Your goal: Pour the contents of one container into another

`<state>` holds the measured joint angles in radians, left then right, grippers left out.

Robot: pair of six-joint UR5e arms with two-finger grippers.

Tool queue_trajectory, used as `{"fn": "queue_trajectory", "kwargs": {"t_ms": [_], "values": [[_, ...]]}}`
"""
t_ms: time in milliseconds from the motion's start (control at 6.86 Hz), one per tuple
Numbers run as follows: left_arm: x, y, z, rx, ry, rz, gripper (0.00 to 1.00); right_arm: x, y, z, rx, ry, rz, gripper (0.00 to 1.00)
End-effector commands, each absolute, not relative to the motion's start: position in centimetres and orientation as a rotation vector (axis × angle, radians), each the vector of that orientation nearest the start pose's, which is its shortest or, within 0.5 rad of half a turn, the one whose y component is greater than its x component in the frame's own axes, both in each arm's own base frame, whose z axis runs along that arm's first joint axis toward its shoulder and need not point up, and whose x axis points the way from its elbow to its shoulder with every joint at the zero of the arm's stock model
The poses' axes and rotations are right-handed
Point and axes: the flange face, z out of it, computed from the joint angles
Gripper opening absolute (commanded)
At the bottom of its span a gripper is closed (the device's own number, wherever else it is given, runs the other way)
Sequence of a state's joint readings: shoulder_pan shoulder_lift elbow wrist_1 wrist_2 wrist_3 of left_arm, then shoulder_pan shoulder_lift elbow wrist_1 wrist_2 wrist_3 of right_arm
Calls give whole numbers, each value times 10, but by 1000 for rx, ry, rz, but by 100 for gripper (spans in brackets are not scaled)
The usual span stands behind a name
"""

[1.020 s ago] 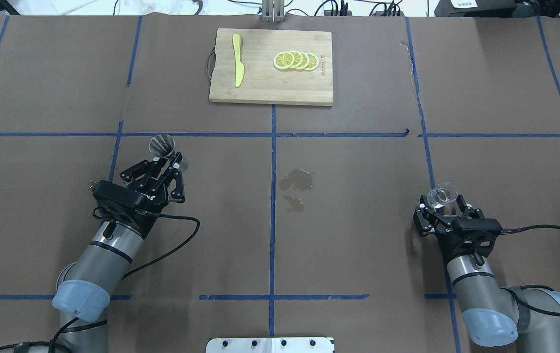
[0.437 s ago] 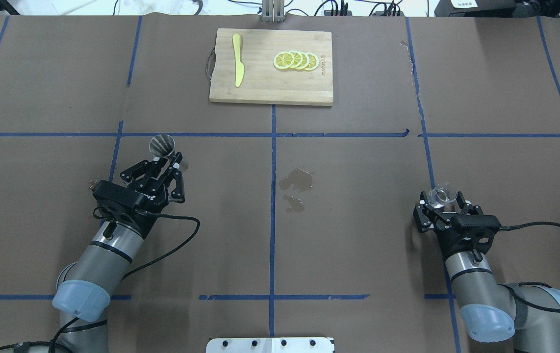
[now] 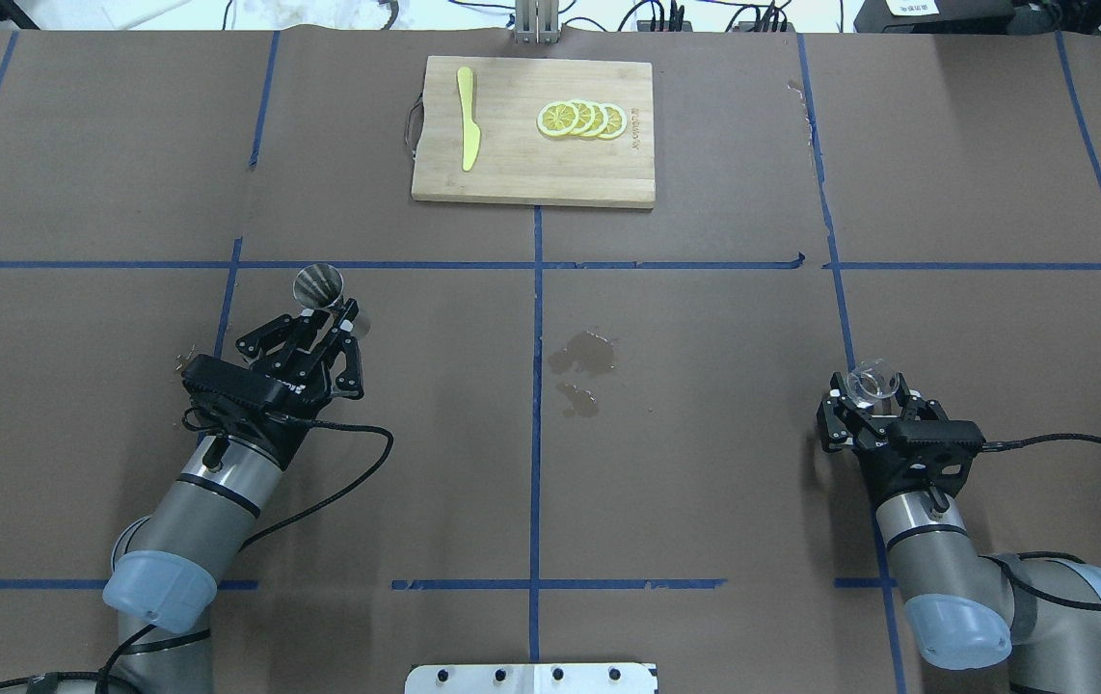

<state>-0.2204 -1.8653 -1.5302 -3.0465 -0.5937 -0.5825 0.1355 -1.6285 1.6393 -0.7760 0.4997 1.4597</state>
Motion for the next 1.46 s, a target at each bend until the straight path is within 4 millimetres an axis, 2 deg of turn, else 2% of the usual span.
{"fn": "queue_trajectory", "kwargs": {"t_ms": [0,146,437,874,1020,1166,1311], "values": [[481,-329,361,1430,861,-266,0,-437,-283,544,1088,-599,452,30],[480,-329,361,1430,863,-267,0,-437,-284,541,1084,-600,448,0],[481,-328,360,1430,865,-267,0,-435,-302,517,1089,-603,404,0],[484,-327,354,1434,873,-256,0,-440,-315,483,1102,-649,451,0],[488,-330,342,1444,882,-239,0,-437,-317,461,1112,-671,452,0],[491,-331,339,1437,900,-214,0,-436,-315,427,1146,-672,391,0],[497,-333,331,1438,915,-208,0,-448,-317,388,1165,-711,382,0]]}}
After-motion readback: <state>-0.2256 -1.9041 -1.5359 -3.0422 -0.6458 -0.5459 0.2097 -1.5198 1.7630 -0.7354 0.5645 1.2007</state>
